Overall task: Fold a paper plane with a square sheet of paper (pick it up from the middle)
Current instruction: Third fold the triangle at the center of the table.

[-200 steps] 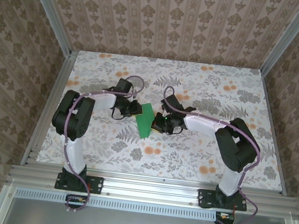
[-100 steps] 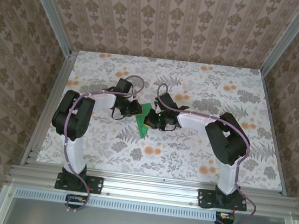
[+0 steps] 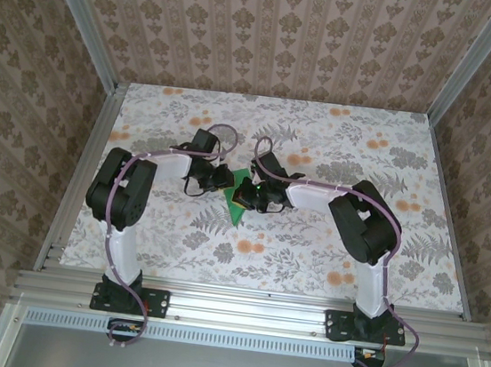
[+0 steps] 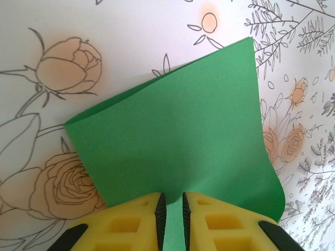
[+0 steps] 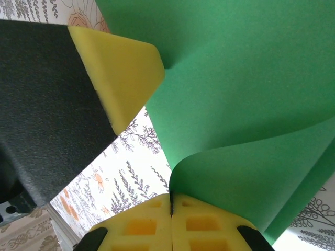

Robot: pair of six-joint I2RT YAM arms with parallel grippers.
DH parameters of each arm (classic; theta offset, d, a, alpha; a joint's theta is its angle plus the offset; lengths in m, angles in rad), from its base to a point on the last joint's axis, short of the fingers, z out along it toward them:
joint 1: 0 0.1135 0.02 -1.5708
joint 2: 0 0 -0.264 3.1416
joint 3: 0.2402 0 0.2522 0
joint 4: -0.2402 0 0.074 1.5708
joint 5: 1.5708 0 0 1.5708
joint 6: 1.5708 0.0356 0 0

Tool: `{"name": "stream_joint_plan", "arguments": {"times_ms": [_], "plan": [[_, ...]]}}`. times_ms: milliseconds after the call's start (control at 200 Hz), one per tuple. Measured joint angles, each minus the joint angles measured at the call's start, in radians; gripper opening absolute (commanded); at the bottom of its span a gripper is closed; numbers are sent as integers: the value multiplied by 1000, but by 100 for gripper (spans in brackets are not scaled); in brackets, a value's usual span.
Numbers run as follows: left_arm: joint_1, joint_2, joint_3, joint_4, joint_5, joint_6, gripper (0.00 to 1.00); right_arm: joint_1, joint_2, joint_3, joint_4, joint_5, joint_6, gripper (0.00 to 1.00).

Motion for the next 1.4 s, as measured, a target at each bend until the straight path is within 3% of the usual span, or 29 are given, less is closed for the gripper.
{"name": "stream_joint_plan", "arguments": {"times_ms": [515,1400], "plan": [[-3,3,0,7,6,0,21,12,0,36,-133,39,-52,10],[-13,5,0,12,6,0,20,12,19,36,-105,78,-14,11]]}}
